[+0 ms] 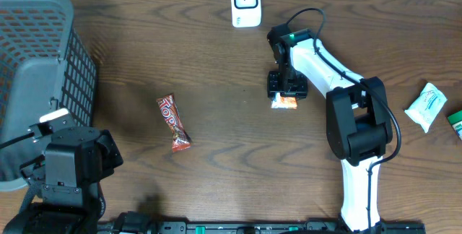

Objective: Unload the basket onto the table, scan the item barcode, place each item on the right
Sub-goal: 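Lift the Kleenex pack and hold its barcode under the scanner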

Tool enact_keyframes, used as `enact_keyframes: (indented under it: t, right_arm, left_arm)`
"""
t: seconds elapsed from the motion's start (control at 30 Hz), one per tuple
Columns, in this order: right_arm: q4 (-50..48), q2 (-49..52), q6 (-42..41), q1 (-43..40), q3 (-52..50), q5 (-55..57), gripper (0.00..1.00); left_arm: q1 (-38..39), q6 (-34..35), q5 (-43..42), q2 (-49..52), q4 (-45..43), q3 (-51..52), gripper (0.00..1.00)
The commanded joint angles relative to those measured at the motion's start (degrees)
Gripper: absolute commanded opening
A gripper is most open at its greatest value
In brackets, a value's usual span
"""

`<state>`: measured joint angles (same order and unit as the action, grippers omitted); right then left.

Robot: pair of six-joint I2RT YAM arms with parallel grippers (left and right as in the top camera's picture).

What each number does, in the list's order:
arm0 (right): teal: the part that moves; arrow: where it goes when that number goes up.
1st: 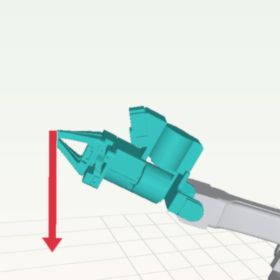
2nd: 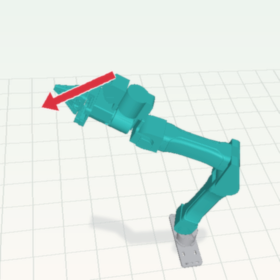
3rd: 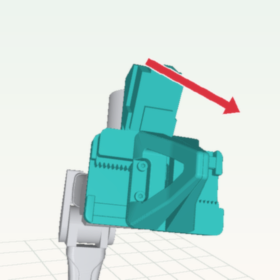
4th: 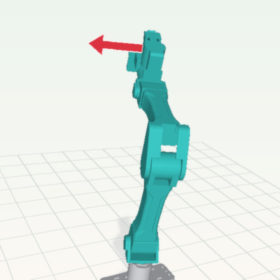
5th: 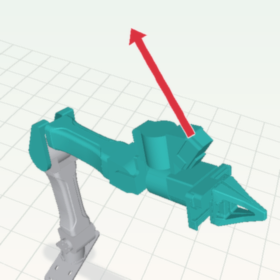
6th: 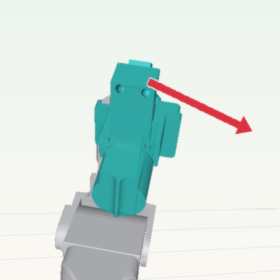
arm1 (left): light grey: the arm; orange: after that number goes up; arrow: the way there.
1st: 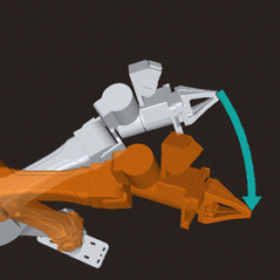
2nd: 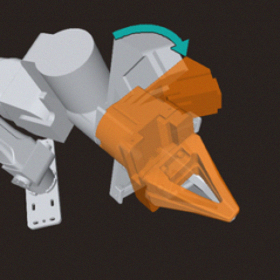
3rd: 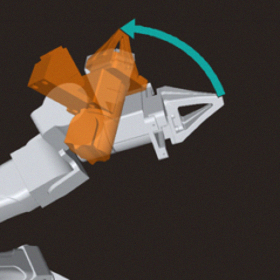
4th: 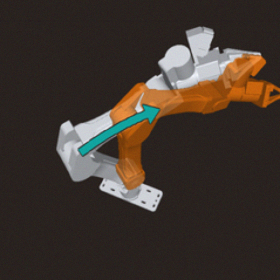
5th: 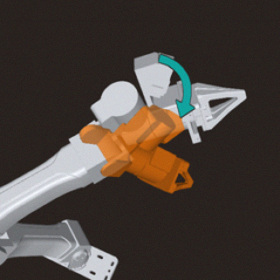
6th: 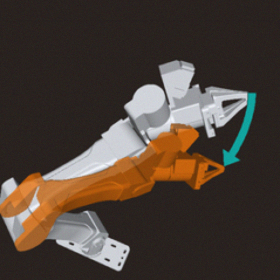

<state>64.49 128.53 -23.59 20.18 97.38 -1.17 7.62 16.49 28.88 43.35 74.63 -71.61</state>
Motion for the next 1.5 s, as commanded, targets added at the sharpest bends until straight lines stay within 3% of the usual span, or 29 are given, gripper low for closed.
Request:
enact_keyframes:
  t: [0.0,0.17,0.37,0.5,0.6,0.8,1.17,1.3,1.47]
  right_arm:
    - [0.74,2.75,1.40,-0.20,0.00,-2.05,0.58]
    - [3.89,2.58,1.49,-0.26,0.11,-4.87,0.53]
    - [8.28,2.56,7.87,-0.35,0.15,-15.17,0.51]
    - [13.53,2.56,13.09,-0.33,0.74,-21.27,0.44]
    - [18.18,2.56,15.87,-0.33,2.10,-24.39,0.49]
    - [24.46,2.51,20.13,-0.22,6.62,-27.02,0.46]
    - [25.90,2.51,18.47,0.66,20.83,-27.04,0.43]
    - [26.84,2.51,18.32,1.64,28.74,-26.95,0.47]
    - [20.81,2.51,18.18,2.21,35.34,-24.04,0.45]
  left_arm:
    - [0.13,-0.28,0.74,0.04,0.15,-0.07,0.98]
    - [0.13,-0.28,0.74,0.04,0.15,-0.07,0.98]
    - [0.13,-0.28,0.74,0.04,0.15,-0.07,0.98]
    - [0.13,-0.28,0.74,0.04,0.15,-0.07,0.98]
    - [0.13,-0.28,0.74,0.04,0.15,-0.07,0.98]
    - [0.13,-0.28,0.74,0.04,0.15,-0.07,0.98]
    - [0.13,-0.28,0.74,0.04,0.15,-0.07,0.98]
    - [0.13,-0.28,0.74,0.04,0.13,-0.07,0.98]
    - [0.13,-0.28,0.74,0.04,0.15,-0.07,0.98]
